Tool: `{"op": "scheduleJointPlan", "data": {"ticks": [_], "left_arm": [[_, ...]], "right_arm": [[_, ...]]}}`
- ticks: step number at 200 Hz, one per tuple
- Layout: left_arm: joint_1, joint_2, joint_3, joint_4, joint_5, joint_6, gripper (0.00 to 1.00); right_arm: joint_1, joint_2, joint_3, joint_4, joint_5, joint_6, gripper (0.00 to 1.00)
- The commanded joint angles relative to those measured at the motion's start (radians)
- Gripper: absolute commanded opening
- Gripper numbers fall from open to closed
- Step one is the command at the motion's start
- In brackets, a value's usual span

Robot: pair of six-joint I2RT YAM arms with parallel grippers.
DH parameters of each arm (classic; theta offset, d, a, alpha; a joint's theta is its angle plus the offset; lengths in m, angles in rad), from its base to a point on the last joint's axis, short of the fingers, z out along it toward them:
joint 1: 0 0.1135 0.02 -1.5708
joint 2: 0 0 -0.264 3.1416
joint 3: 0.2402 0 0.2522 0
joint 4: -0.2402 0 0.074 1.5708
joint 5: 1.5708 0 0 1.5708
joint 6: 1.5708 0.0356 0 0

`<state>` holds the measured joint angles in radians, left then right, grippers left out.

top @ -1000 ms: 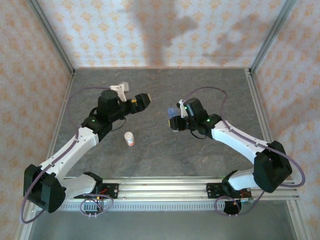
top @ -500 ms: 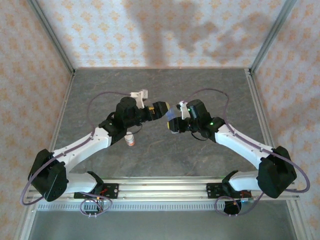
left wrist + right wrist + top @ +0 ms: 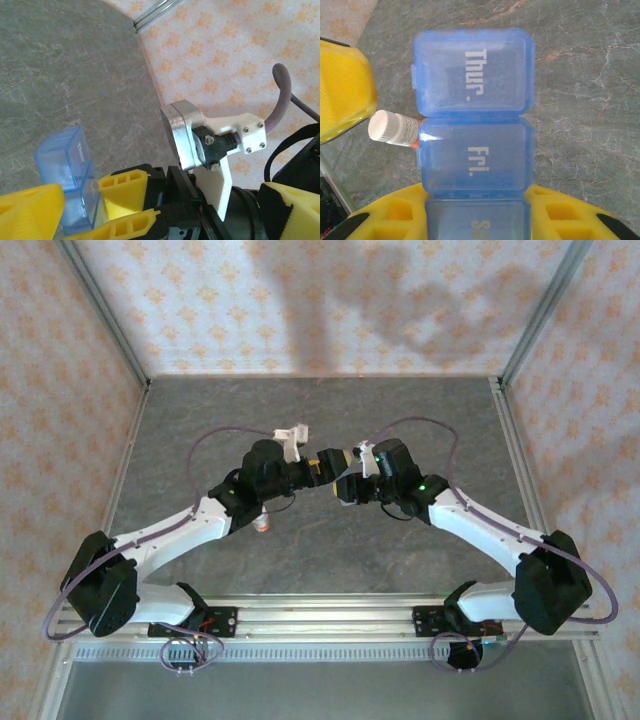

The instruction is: Sort the pills into containers

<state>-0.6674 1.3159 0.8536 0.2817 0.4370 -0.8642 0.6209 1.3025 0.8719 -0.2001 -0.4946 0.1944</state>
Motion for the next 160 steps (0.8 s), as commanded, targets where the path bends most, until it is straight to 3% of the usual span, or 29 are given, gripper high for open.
{"op": "scheduleJointPlan", "data": {"ticks": [1, 160], "left_arm": [[-0.013, 0.005, -0.002, 0.043, -0.015, -0.006, 1.00], [-0.051, 0.030, 0.016, 0.049, -0.025, -0.010, 1.00]], "right_arm": [[-0.003, -0.006, -0.011, 0.026, 0.010, 0.013, 0.20], [-0.003, -0.019, -0.027, 0.034, 0.019, 0.027, 0.20]]}}
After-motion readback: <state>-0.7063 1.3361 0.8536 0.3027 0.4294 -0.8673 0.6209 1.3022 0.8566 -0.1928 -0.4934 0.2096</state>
